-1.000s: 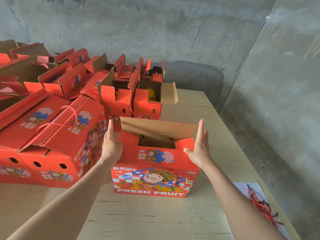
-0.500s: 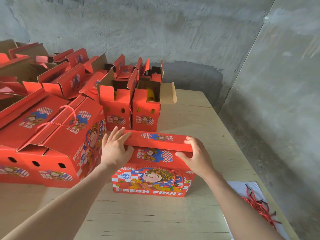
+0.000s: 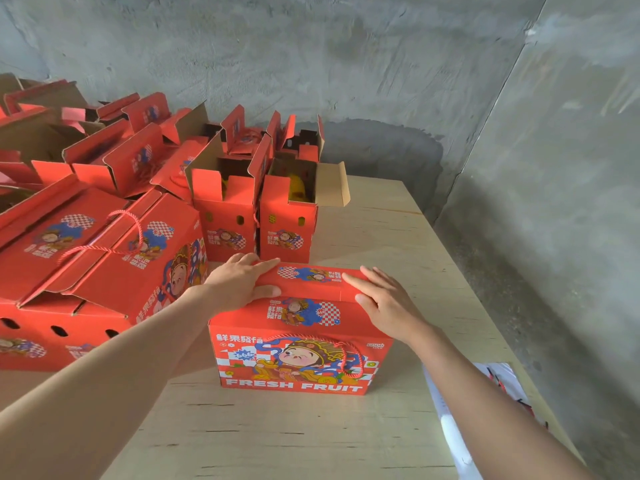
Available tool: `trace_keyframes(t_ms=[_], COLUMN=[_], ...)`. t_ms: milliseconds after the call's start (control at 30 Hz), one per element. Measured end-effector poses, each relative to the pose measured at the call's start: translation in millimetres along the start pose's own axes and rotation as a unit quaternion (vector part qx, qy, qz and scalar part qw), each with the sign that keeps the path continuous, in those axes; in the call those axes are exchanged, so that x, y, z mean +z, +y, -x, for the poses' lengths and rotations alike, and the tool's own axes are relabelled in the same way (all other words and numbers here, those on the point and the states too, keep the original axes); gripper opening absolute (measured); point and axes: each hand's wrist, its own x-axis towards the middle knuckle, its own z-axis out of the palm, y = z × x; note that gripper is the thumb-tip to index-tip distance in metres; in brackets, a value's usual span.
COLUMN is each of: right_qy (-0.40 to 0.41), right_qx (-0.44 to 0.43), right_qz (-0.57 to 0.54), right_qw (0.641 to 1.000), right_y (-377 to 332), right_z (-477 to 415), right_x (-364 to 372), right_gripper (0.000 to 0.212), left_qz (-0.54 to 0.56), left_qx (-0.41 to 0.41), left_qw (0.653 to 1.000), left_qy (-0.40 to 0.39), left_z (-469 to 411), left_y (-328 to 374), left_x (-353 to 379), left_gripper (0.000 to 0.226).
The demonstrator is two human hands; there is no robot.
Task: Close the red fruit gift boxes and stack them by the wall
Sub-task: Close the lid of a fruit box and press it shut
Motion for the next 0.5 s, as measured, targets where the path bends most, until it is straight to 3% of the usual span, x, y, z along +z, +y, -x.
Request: trace_keyframes(t_ms=[267, 500], right_qy=[0.078, 0.069], right_qx=[0.026, 0.029], right_qz=[-0.057, -0.012], right_qw=[0.995, 0.997], right_y=[-7.7, -6.4], right_z=[0.3, -1.9], right_x=[6.9, 4.4], right_gripper=[0.04, 0.038], left_qz=[-0.036, -0.038], left_qx=[-0.006, 0.001], left_qw=[0.999, 0.999], left_qy=[0.024, 0.027], left_z=[-1.3, -1.8], left_y=[2.1, -2.0], left_x=[0.3, 2.2], left_gripper=[0.082, 0.082])
